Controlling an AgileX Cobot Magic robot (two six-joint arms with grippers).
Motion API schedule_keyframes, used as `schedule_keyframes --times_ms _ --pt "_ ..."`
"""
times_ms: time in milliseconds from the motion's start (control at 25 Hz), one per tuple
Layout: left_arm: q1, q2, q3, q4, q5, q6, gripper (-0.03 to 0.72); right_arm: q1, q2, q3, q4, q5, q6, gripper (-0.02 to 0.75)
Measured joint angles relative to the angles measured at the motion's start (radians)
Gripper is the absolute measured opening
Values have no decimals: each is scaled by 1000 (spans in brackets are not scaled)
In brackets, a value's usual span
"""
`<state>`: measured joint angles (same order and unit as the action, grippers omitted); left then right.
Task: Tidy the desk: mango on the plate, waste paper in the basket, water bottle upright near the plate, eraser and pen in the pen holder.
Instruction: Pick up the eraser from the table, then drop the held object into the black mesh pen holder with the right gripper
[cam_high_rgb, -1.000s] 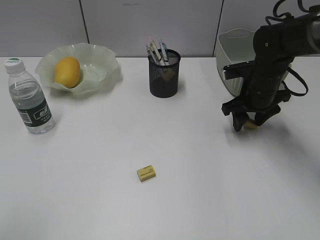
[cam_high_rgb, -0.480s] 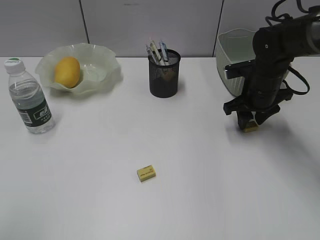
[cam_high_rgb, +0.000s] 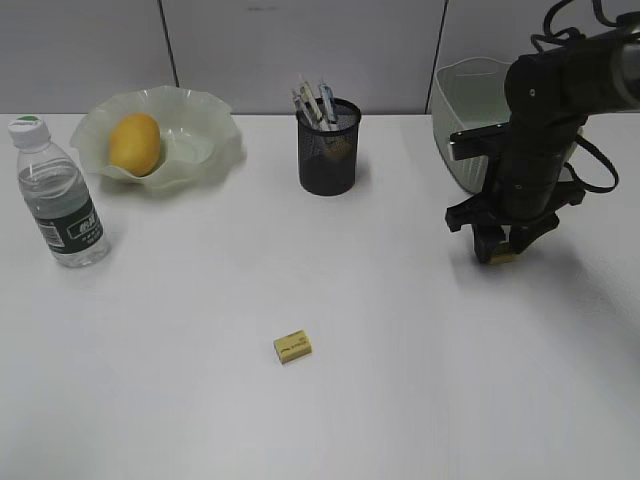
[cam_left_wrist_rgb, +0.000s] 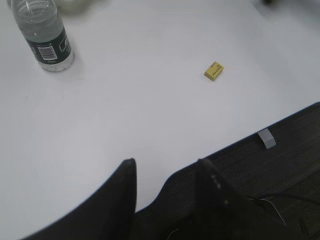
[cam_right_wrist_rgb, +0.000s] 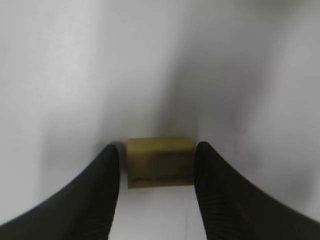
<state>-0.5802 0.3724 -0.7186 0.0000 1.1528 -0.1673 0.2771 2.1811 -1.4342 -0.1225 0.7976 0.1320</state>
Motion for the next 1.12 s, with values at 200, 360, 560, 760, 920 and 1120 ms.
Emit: schedule_keyframes --times_ms 200,360,560,760,920,1120 --pt "0 0 0 0 0 -1 300 0 13 -8 2 11 0 392" --pt "0 0 0 0 0 -1 300 0 14 -8 3 13 -2 316" --pt "0 0 0 0 0 -1 300 0 14 -21 4 26 -6 313" --pt "0 0 0 0 1 -1 300 19 3 -132 37 57 -28 313" --pt "0 0 0 0 1 -1 299 84 -7 -312 73 61 -36 313" --pt "0 0 0 0 1 -1 299 164 -8 -523 89 31 -39 313"
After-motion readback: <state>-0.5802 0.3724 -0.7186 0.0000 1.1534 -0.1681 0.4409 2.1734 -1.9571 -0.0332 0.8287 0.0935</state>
